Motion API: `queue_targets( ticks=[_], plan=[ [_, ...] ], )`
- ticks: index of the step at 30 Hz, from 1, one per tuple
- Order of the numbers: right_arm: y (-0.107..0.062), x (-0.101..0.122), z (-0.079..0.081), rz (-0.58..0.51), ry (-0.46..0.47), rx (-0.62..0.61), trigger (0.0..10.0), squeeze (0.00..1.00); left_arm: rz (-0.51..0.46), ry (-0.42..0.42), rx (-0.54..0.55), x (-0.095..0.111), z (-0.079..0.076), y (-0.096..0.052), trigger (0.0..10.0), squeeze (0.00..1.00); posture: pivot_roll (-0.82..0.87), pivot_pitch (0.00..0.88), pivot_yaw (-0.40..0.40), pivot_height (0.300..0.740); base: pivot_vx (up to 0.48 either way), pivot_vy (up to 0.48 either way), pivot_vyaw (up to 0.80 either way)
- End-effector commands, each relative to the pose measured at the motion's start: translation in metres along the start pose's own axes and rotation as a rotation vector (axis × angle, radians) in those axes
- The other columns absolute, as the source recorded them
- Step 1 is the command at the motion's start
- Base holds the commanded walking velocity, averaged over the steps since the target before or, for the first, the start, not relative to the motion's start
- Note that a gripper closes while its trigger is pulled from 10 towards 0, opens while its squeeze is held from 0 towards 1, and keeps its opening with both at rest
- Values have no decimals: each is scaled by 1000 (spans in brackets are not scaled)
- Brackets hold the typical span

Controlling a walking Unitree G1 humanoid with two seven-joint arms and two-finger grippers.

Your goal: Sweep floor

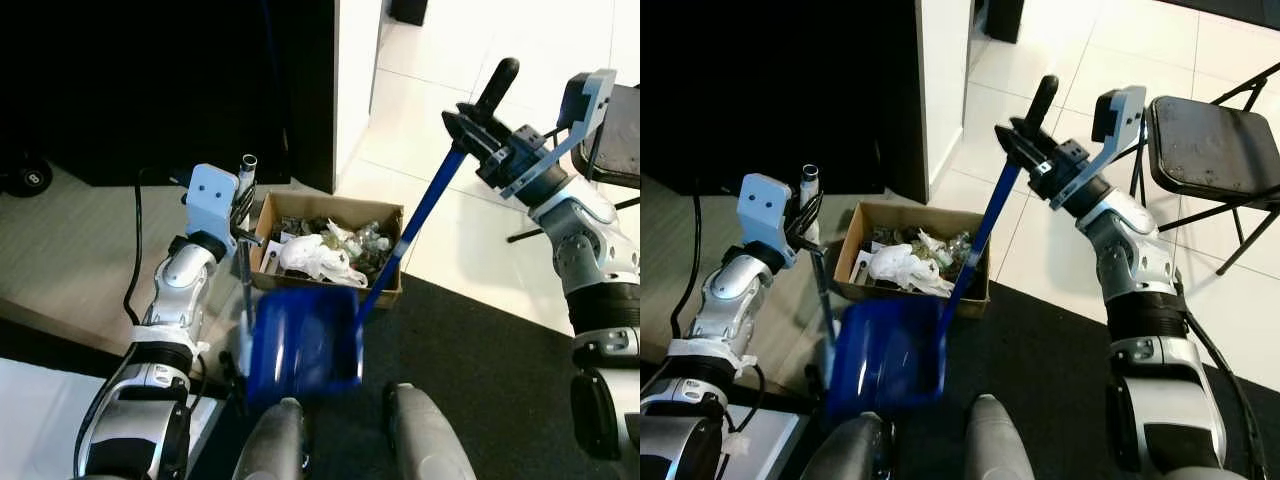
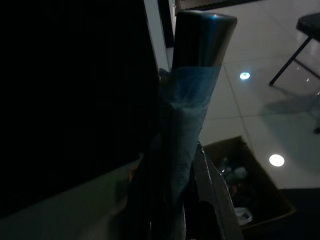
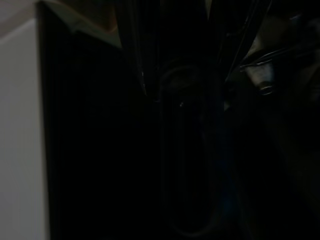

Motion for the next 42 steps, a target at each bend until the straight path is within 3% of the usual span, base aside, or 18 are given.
queue_targets(
  ticks=[1,5,10,17,22,30,33,35,40,42],
  plan=[
    [-6,-2,10,55,48,51,10000,0,-16,74,15,3,15,-2,10000,0,-12,49,23,740,0,0,0],
    [-14,-16,13,140,30,51,10000,0,-14,70,30,3,21,-2,10000,0,-11,46,25,740,0,0,0],
    [-26,-41,12,246,-30,12,10000,0,-17,73,17,3,15,-2,10000,0,-11,42,25,740,0,0,0],
    [-38,-80,-11,314,-154,-135,10000,0,-42,3,19,6,1,-1,10000,0,-8,39,25,740,0,0,0],
    [-53,-96,-35,288,-240,-295,10000,0,-44,-126,51,3,-8,-1,10000,0,-9,40,27,740,0,0,0],
    [-57,-112,-41,265,-228,-380,10000,0,-26,-154,77,-5,-11,-5,10000,0,-4,41,25,740,0,0,0],
    [-56,-113,-41,199,-169,-400,10000,0,-17,-137,56,-9,-16,-8,10000,0,-3,42,28,740,0,0,0],
    [-61,-110,-53,100,-105,-487,10000,0,-4,-121,40,-13,-20,-13,10000,0,0,39,30,740,0,0,0],
    [-66,-118,-55,127,-119,-504,10000,0,11,-140,58,-19,-19,-16,10000,0,1,33,25,740,0,0,0],
    [-66,-124,-53,133,-109,-500,10000,0,30,-189,75,-25,-19,-19,10000,0,-1,28,22,740,0,0,0]
  ],
)
Point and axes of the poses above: a point about 5 cm out from each wrist's last joint towards the gripper, its own y axis pointing out of the wrist towards the gripper, its own x axis along the axis of the wrist's last joint, z = x × y, the point moved 6 cm from there along y, pointing out of the wrist towards the gripper, and after that the axes turned 12 degrees about y, right-handed, at the moved point
